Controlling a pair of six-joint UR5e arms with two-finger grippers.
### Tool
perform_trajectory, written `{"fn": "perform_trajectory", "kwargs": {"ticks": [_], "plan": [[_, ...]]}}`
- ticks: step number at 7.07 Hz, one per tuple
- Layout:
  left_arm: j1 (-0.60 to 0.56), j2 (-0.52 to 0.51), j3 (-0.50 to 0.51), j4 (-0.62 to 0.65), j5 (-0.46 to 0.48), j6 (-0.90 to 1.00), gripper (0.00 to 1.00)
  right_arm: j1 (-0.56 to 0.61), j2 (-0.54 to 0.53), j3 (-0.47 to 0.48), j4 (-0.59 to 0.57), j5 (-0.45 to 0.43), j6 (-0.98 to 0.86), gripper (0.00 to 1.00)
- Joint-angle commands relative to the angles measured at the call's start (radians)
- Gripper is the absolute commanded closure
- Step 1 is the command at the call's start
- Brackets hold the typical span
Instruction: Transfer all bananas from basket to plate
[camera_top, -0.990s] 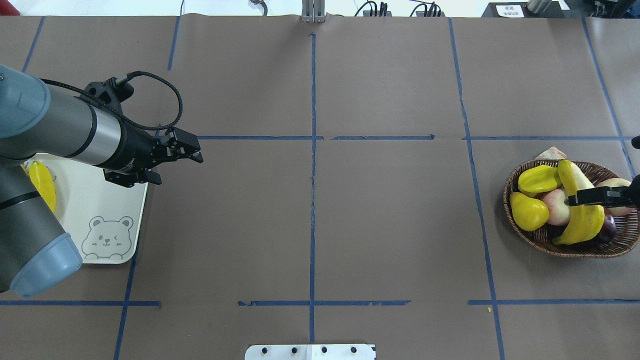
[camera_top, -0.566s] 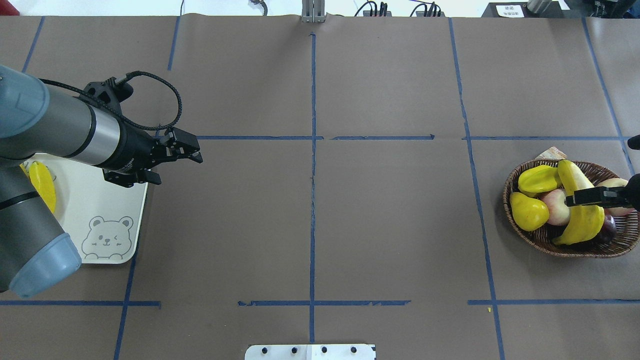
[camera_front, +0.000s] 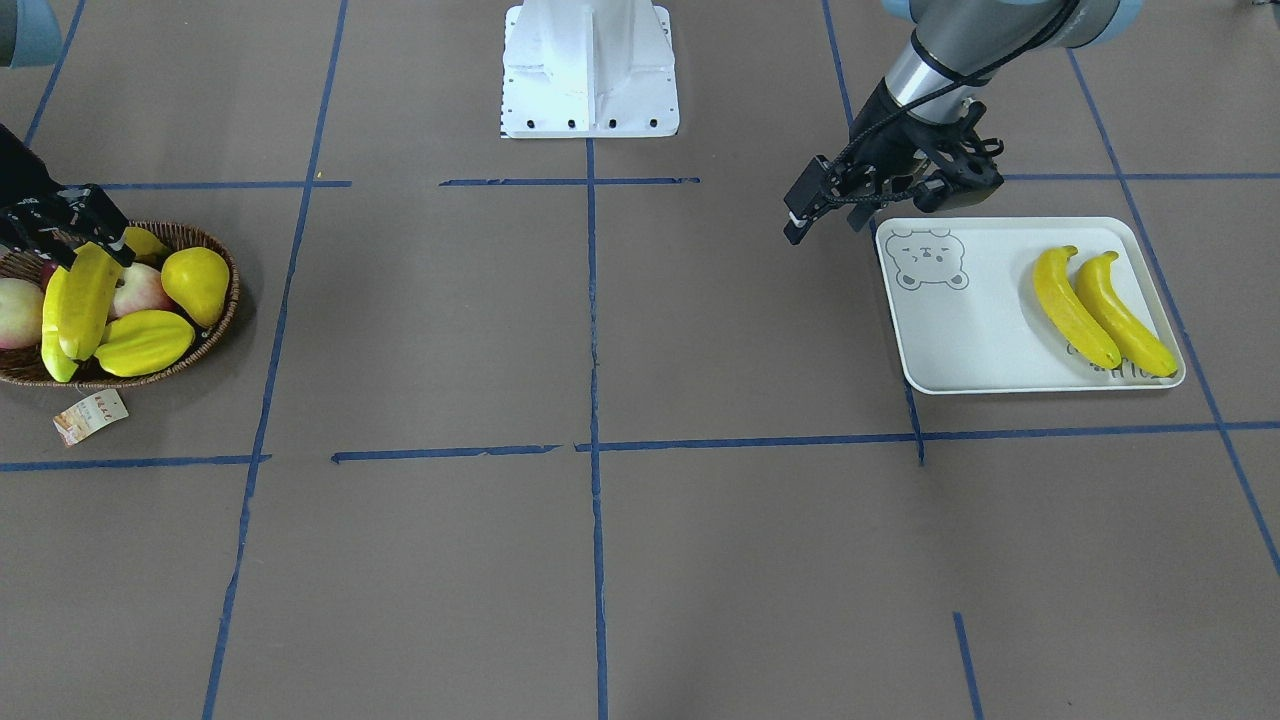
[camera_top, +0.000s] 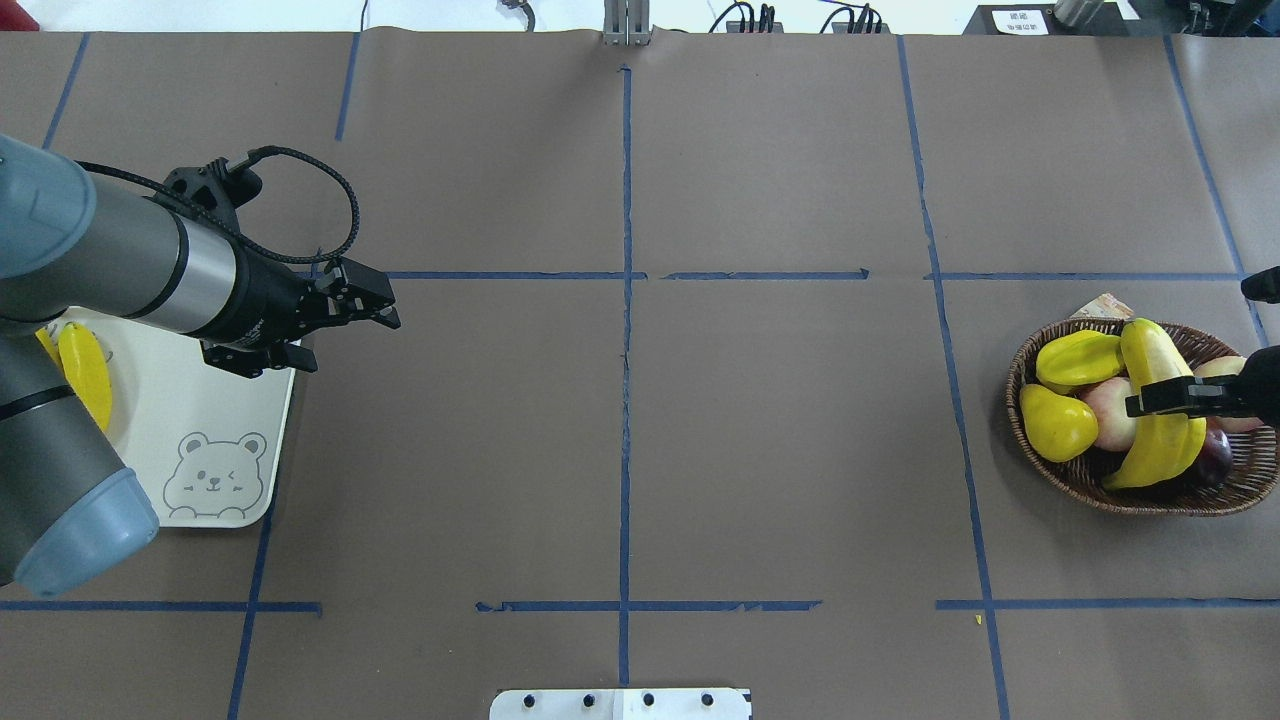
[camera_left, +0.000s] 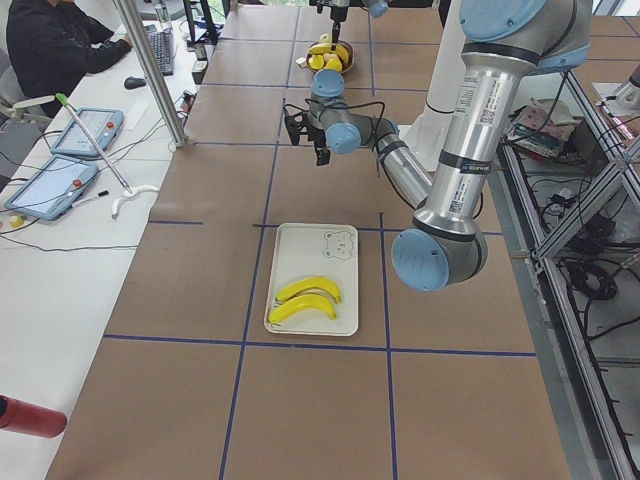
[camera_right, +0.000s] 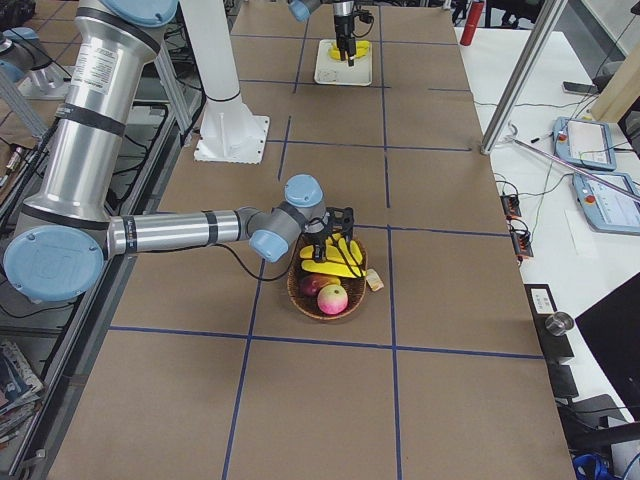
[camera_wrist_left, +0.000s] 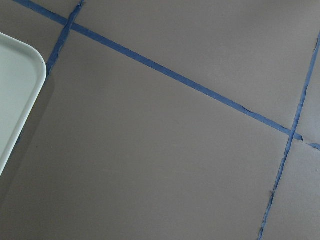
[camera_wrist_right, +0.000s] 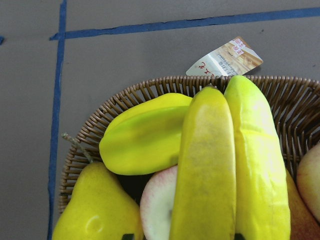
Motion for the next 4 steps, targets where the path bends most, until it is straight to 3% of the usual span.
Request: {"fn": "perform_trajectory", "kwargs": {"ticks": [1, 4], "plan": [[0.0, 0.002, 0.0, 0.0, 0.001, 0.0, 0.0, -0.003, 0.0, 0.0, 0.001, 0.003, -0.006, 0.81], [0.002, 0.002, 0.002, 0.0, 0.001, 0.0, 0.0, 0.003, 0.0, 0.011, 0.003, 0.05, -0.008, 0.97]]}}
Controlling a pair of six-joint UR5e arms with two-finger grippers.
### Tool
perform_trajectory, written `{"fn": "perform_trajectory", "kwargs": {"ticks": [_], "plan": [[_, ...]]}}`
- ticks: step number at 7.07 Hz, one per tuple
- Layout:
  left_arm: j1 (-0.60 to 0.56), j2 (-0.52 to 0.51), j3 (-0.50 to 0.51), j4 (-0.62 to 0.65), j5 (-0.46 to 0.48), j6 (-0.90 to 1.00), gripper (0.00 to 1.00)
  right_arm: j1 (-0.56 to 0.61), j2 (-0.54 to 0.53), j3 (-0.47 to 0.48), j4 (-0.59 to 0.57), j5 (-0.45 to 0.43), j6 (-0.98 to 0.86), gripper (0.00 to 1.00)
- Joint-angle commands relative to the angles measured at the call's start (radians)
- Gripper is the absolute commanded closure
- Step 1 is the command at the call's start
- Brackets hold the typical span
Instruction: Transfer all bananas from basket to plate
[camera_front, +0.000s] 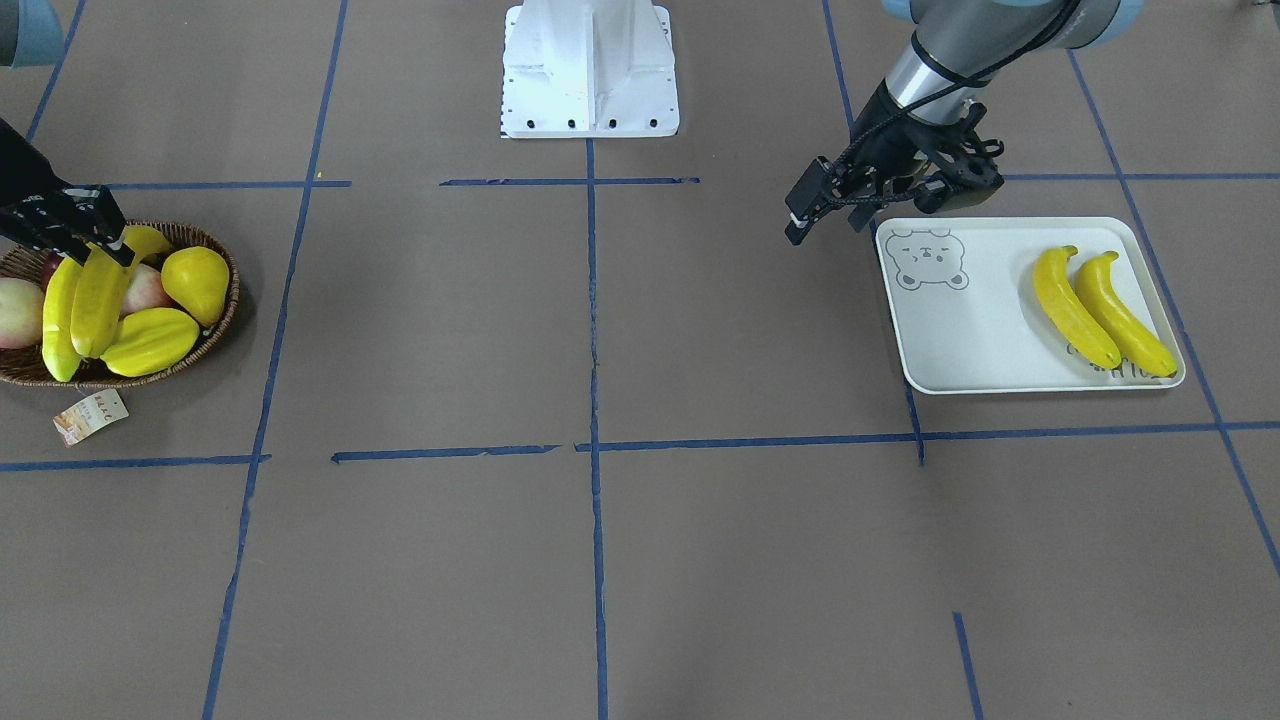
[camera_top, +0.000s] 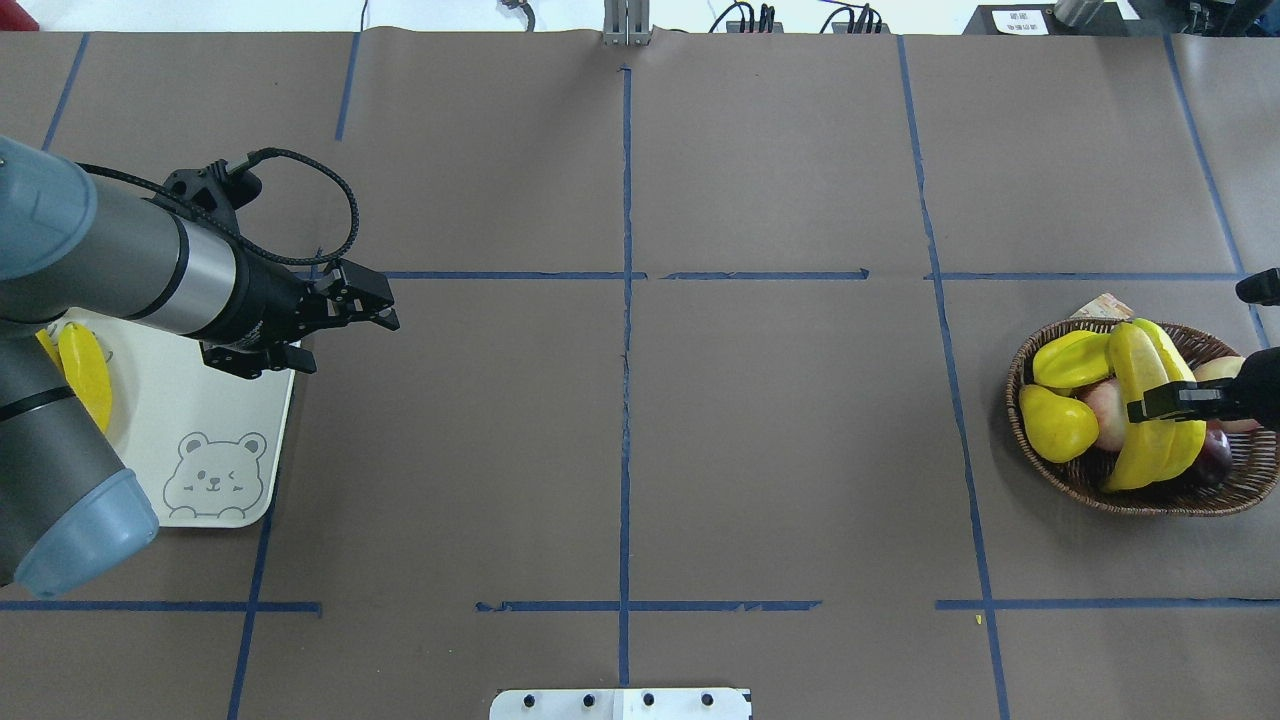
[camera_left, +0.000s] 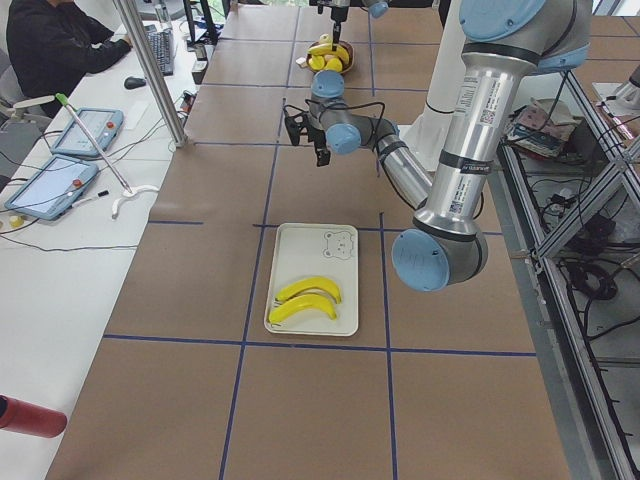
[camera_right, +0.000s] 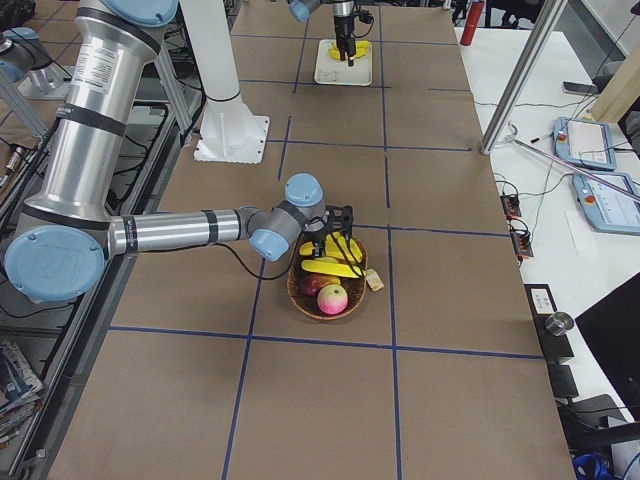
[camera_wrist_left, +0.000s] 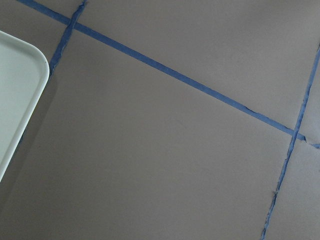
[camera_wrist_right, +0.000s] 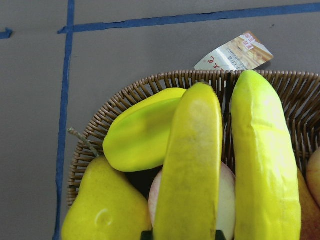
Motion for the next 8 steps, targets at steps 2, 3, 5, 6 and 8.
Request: {"fn": "perform_trajectory", "kwargs": {"ticks": [2, 3, 5, 6, 8], "plan": [[0.0, 0.0, 0.0, 0.0, -0.001, 0.0, 0.0, 0.158, -0.004, 0.016, 0.0, 0.219, -0.004, 1.0], [0.0, -0.001, 0.0, 0.0, -0.001, 0.0, 0.0, 0.225, 0.007, 0.024, 0.001, 0.305, -0.007, 1.0], [0.0, -0.005, 0.0, 0.0, 0.0, 0.0, 0.0, 0.318, 0.063, 0.025, 0.0, 0.445, -0.024, 1.0], [0.011, -0.015, 0.005, 0.0, 0.0, 0.002, 0.0, 0.324, 0.161, 0.024, -0.002, 0.473, -0.014, 1.0], [0.051, -0.064, 0.012, -0.015, 0.04, -0.002, 0.0, 0.224, 0.33, 0.025, 0.006, 0.445, 0.038, 1.0]]}}
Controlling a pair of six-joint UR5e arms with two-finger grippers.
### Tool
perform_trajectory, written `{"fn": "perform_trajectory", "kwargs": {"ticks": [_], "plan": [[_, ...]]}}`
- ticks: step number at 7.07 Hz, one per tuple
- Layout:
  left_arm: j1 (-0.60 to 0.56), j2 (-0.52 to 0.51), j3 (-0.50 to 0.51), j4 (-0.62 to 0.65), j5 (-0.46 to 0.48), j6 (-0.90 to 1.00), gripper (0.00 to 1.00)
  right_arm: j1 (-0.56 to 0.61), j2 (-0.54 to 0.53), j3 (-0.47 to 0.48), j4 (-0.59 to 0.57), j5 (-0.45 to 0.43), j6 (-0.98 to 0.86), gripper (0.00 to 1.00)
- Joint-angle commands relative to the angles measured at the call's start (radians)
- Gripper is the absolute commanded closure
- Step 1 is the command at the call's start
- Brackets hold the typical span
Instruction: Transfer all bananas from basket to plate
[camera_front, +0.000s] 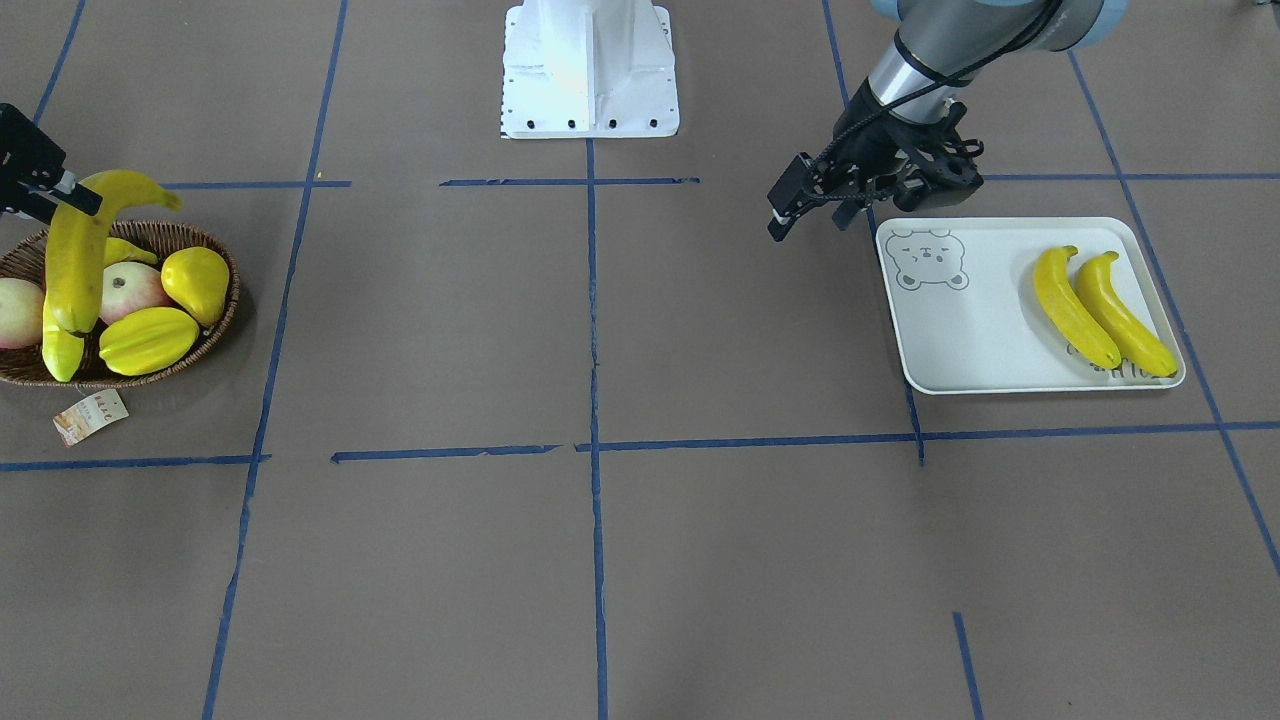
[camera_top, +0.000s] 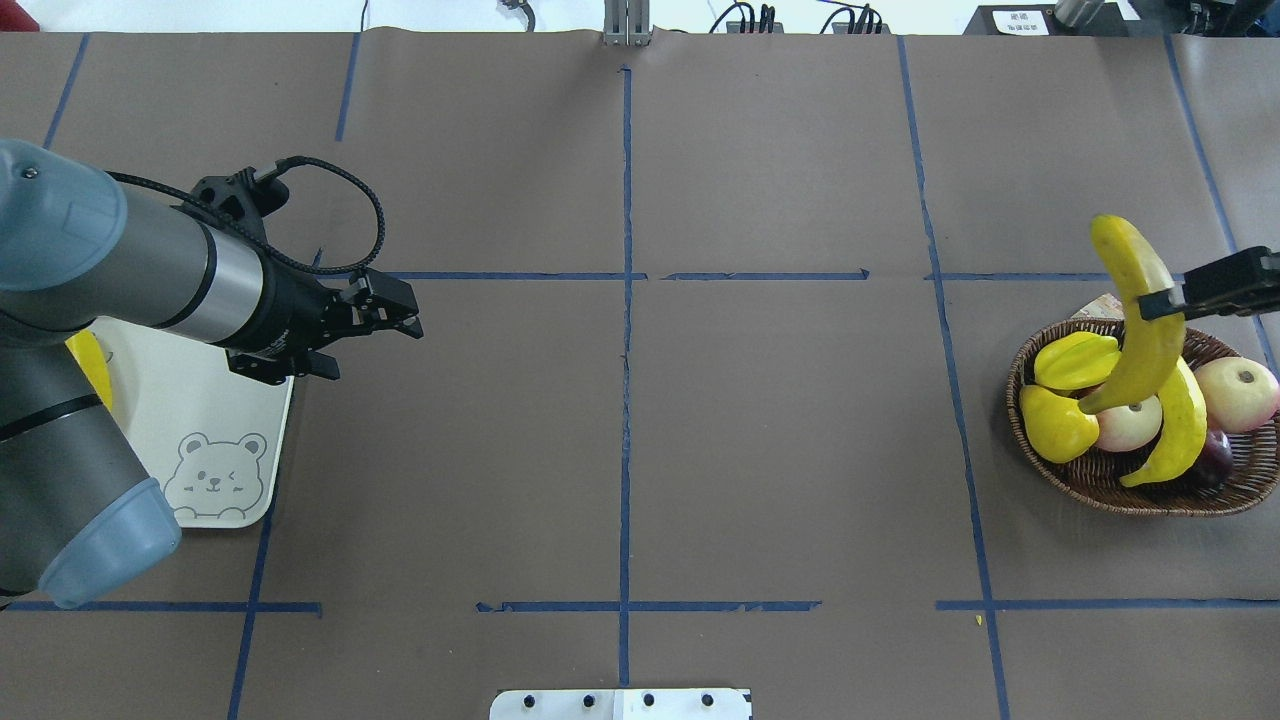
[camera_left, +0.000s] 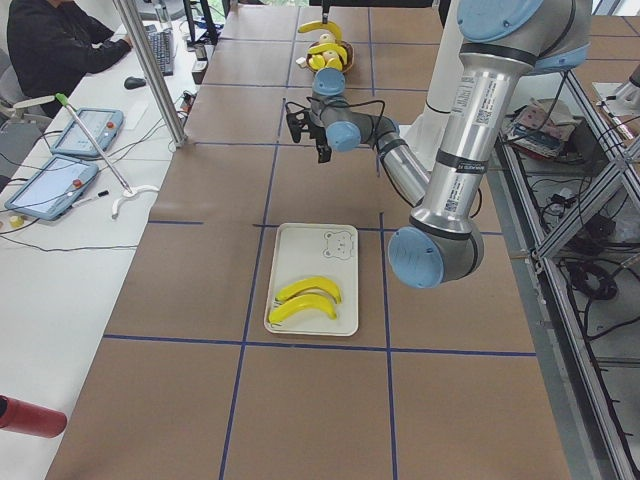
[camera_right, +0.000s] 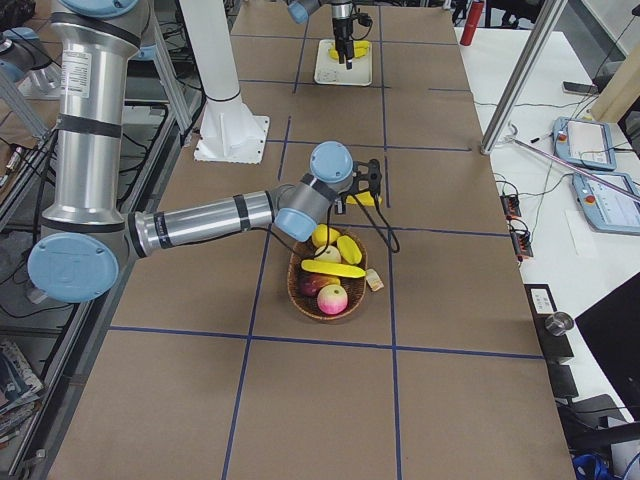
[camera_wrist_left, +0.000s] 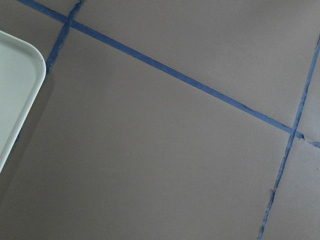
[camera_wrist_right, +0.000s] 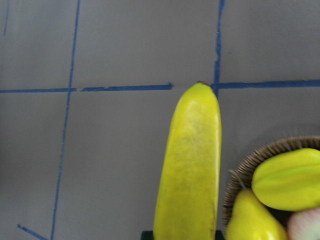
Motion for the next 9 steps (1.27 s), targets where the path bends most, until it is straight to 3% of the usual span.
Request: {"fn": "perform_trajectory", "kwargs": {"ticks": [1, 2, 4, 5, 6, 9], "plan": [[0.029, -0.069, 0.007, -0.016, 0.025, -0.023, 0.0, -0.113, 0.166, 0.002, 0.008, -0.076, 0.145, 1.0], [0.031, -0.094, 0.005, -0.083, 0.025, -0.053, 0.0, -0.207, 0.23, 0.011, 0.008, -0.166, 0.222, 1.0], [0.052, -0.119, 0.068, -0.38, 0.04, -0.223, 0.0, -0.436, 0.354, 0.045, -0.004, -0.411, 0.369, 1.0], [0.066, -0.142, 0.071, -0.388, 0.042, -0.236, 0.0, -0.549, 0.387, 0.048, -0.004, -0.528, 0.376, 0.99], [0.077, -0.148, 0.068, -0.392, 0.042, -0.236, 0.0, -0.625, 0.411, 0.05, -0.005, -0.581, 0.376, 0.99], [0.082, -0.169, 0.085, -0.392, 0.04, -0.236, 0.0, -0.704, 0.483, 0.051, -0.018, -0.627, 0.362, 0.98]]}}
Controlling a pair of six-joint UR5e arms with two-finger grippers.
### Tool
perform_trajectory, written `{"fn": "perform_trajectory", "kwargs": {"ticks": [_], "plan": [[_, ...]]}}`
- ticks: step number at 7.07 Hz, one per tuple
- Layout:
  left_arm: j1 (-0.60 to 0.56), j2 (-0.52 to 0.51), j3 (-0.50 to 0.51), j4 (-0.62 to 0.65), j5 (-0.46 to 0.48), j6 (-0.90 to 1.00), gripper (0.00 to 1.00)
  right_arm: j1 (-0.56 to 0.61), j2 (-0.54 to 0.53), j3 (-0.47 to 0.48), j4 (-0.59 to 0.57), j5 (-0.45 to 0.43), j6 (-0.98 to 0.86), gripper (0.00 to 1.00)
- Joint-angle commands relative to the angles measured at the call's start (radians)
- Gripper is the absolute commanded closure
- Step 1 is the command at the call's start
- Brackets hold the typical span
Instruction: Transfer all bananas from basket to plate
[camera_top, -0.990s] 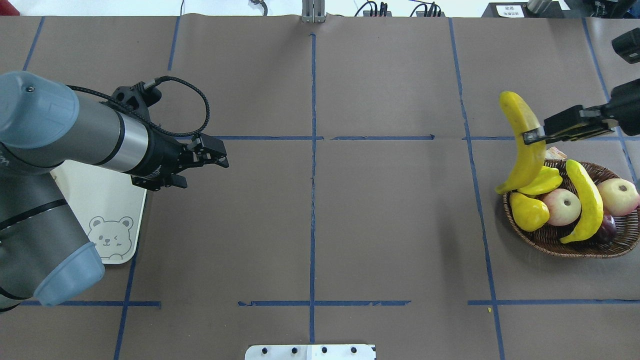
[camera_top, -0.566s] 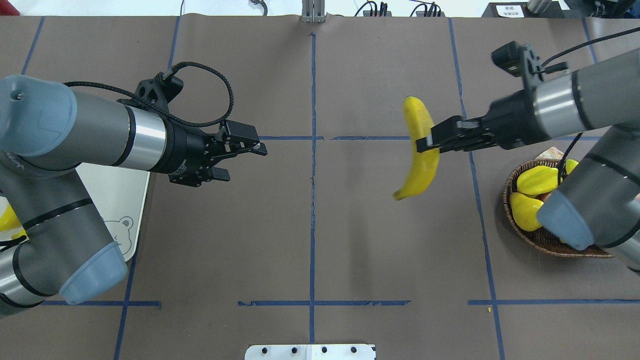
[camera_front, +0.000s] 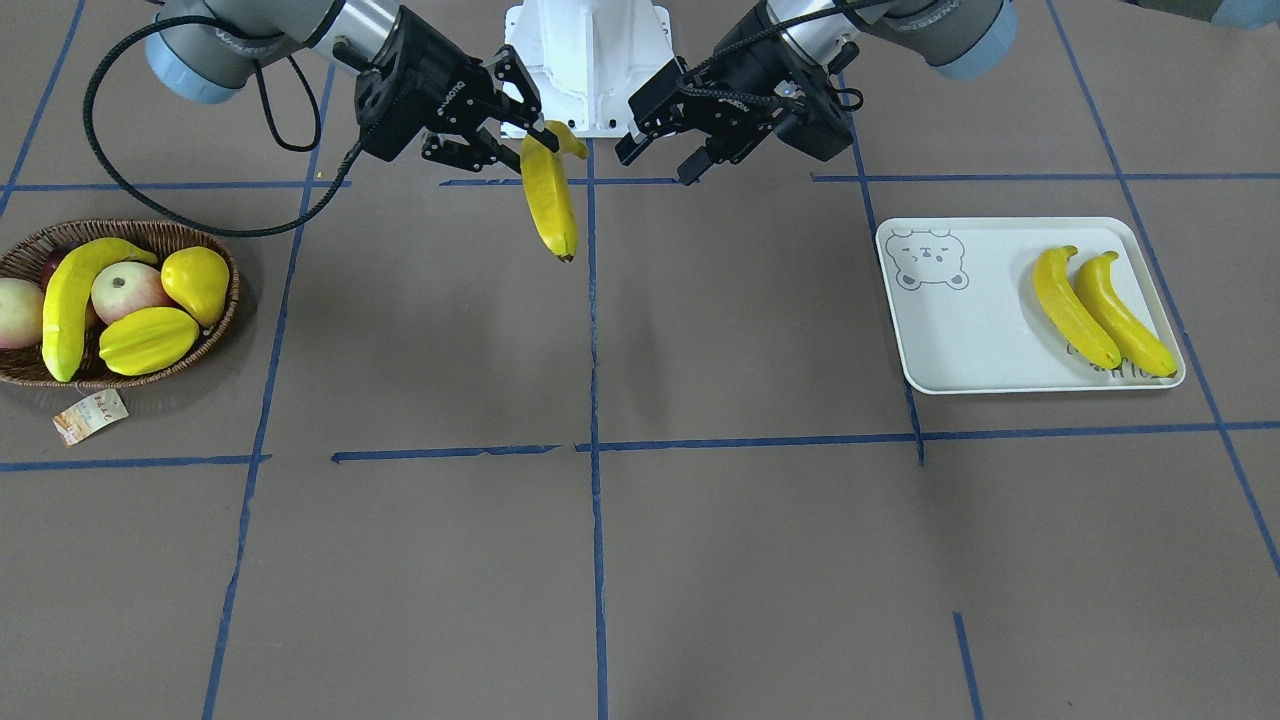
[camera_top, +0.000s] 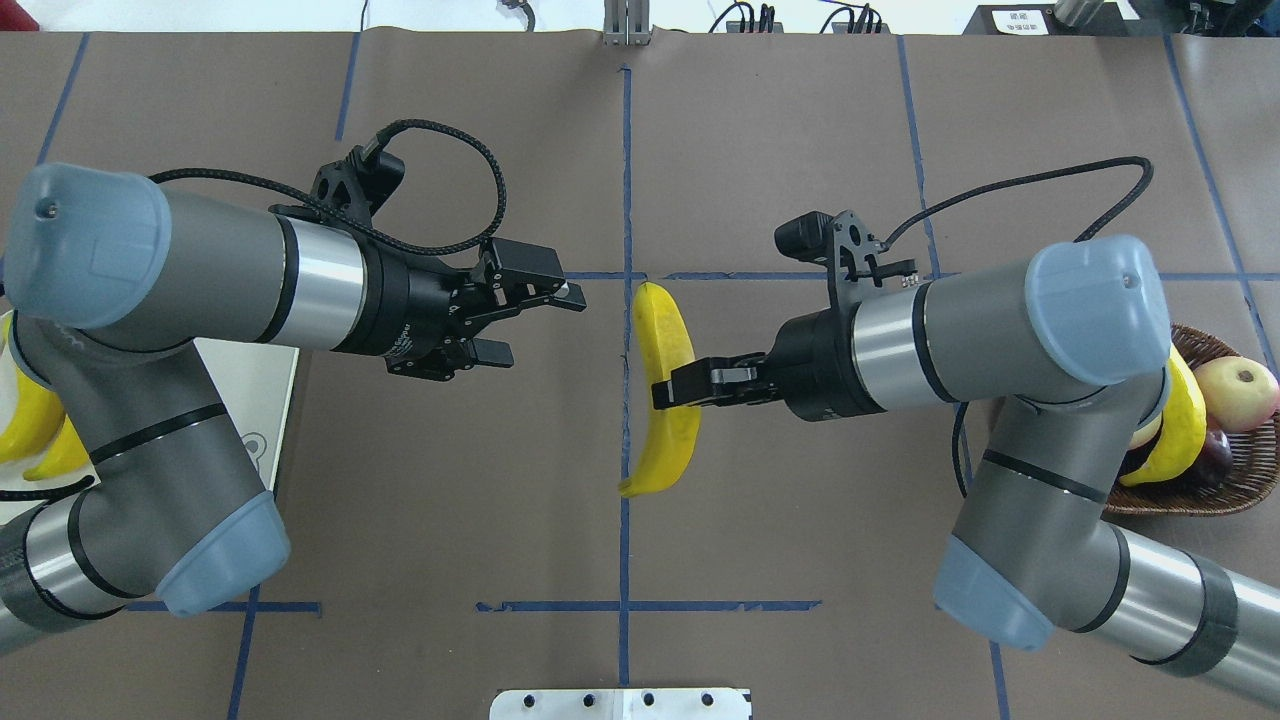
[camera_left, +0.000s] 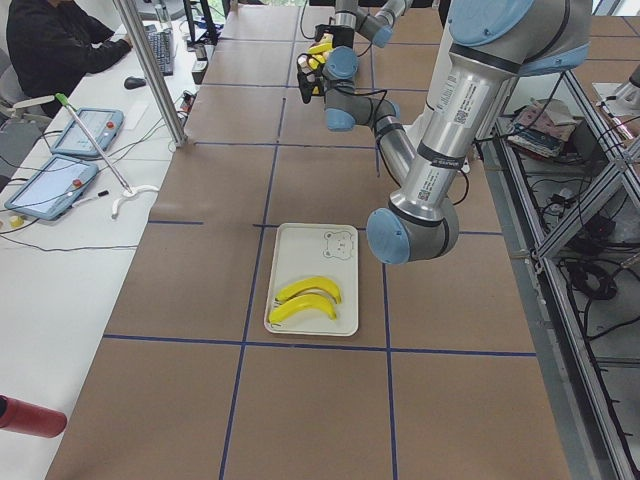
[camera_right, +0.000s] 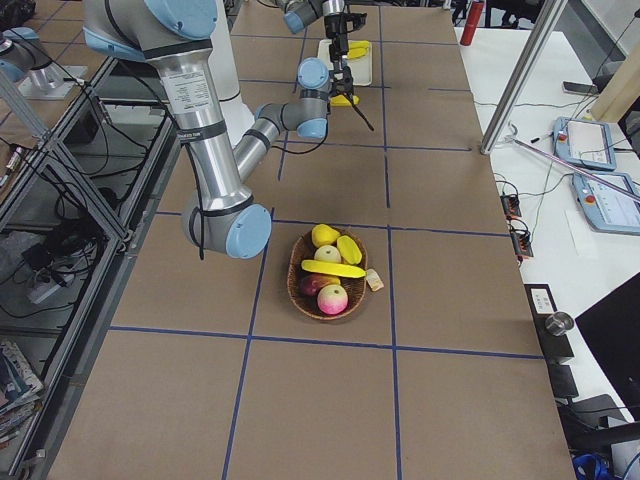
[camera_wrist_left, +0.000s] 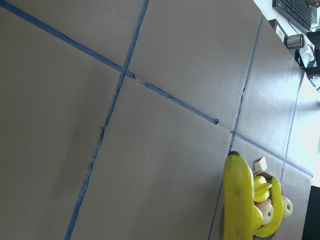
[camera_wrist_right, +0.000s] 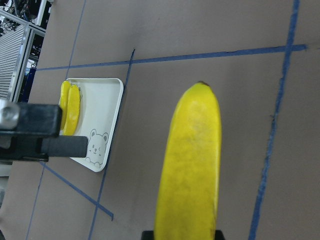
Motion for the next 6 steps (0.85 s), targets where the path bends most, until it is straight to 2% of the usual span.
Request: {"fn": "perform_trajectory", "kwargs": {"ticks": [1, 3, 6], "plan": [[0.003, -0.013, 0.014, 0.0, 0.0, 0.001, 0.0, -0.047, 0.058, 0.001, -0.001, -0.021, -0.005, 0.98], [0.004, -0.014, 0.023, 0.0, -0.001, 0.001, 0.0, -0.055, 0.081, 0.001, -0.001, -0.026, -0.005, 0.98], [0.063, -0.021, 0.031, 0.0, -0.001, 0.0, 0.0, -0.086, 0.08, 0.0, -0.001, -0.087, -0.005, 0.98]]}}
